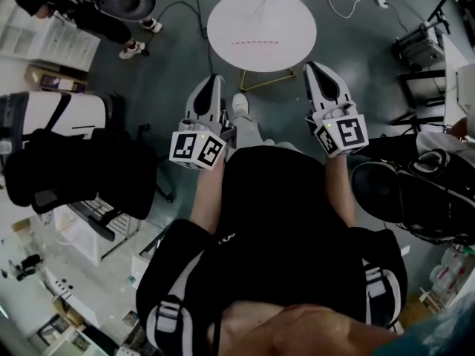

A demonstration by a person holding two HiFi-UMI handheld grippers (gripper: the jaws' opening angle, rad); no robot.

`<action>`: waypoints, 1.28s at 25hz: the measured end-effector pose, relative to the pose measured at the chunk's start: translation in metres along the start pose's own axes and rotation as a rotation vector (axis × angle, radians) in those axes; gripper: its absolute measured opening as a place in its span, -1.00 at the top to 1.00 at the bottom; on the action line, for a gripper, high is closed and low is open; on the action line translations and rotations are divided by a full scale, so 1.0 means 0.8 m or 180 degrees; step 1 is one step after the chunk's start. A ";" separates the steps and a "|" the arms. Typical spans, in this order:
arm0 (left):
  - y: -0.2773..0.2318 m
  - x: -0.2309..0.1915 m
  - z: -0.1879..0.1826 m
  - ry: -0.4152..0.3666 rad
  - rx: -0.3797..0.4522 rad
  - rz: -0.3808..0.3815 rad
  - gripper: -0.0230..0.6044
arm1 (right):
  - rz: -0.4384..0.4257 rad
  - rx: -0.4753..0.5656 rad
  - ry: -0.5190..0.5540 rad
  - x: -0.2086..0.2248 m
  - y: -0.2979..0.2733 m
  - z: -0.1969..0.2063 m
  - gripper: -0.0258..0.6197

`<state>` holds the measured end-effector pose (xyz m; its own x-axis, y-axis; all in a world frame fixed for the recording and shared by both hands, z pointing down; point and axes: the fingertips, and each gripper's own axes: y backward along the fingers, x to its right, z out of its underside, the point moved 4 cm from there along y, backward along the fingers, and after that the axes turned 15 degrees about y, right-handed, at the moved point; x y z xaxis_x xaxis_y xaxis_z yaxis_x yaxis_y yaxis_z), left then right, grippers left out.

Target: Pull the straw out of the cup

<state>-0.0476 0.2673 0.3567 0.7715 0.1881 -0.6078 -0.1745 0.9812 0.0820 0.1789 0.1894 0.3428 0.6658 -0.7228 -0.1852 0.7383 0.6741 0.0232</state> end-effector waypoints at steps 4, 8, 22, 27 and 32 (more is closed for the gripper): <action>-0.011 -0.002 0.006 -0.0030 -0.0077 0.0015 0.90 | 0.0060 -0.0043 -0.0004 0.004 0.004 0.006 0.87; -0.022 -0.020 0.010 -0.0118 -0.0179 -0.0245 0.90 | 0.0096 -0.0137 -0.0024 0.008 0.004 0.017 0.87; -0.034 -0.032 0.011 -0.0218 -0.0354 -0.0328 0.90 | -0.0122 -0.0140 -0.0220 -0.003 -0.041 0.039 0.87; -0.044 -0.040 0.021 -0.0221 -0.0452 -0.0336 0.90 | -0.0075 -0.0182 -0.0279 0.003 -0.042 0.054 0.87; -0.064 -0.041 0.025 -0.0210 -0.0519 -0.0212 0.90 | 0.0064 -0.0237 -0.0292 0.014 -0.048 0.061 0.87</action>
<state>-0.0518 0.2118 0.3881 0.8221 0.1307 -0.5542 -0.2146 0.9726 -0.0890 0.1630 0.1480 0.3877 0.6900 -0.7175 -0.0948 0.7168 0.6956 -0.0477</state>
